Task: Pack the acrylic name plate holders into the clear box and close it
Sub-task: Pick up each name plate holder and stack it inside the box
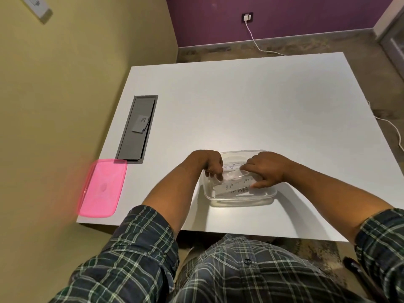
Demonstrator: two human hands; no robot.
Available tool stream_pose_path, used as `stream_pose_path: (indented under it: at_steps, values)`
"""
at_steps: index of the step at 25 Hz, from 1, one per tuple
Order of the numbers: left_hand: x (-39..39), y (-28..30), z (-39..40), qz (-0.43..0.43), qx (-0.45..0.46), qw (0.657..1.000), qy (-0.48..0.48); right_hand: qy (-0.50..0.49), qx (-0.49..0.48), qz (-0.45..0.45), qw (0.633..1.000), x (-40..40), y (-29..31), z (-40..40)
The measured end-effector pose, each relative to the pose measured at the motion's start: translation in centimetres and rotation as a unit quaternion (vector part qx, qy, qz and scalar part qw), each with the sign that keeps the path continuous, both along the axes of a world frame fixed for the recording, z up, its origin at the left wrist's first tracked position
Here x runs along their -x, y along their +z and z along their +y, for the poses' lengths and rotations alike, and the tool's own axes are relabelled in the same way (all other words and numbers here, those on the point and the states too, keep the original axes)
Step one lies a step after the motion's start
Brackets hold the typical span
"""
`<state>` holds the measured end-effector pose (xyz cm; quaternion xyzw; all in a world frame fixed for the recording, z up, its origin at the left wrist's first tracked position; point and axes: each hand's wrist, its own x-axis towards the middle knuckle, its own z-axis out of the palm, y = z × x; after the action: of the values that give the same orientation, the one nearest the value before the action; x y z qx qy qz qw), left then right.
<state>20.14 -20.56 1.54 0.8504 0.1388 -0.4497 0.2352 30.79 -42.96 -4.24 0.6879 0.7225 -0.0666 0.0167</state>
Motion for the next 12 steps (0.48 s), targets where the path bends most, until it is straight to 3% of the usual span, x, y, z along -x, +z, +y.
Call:
stream_pose_path:
  at_steps: [3, 8, 12]
  values:
    - [0.7, -0.8, -0.4, 0.010, -0.002, 1.000, -0.022, 0.028, -0.005, -0.047, 0.998, 1.0, 0.0, 0.1]
    - [0.5, -1.1, -0.2, -0.023, -0.042, 0.997, -0.055, -0.030, 0.041, -0.063, 0.997, 1.5, 0.4, 0.5]
    - [0.2, -0.8, 0.7, -0.140, -0.132, 0.978, -0.074, -0.058, 0.029, -0.064, 0.996, 1.1, 0.6, 0.0]
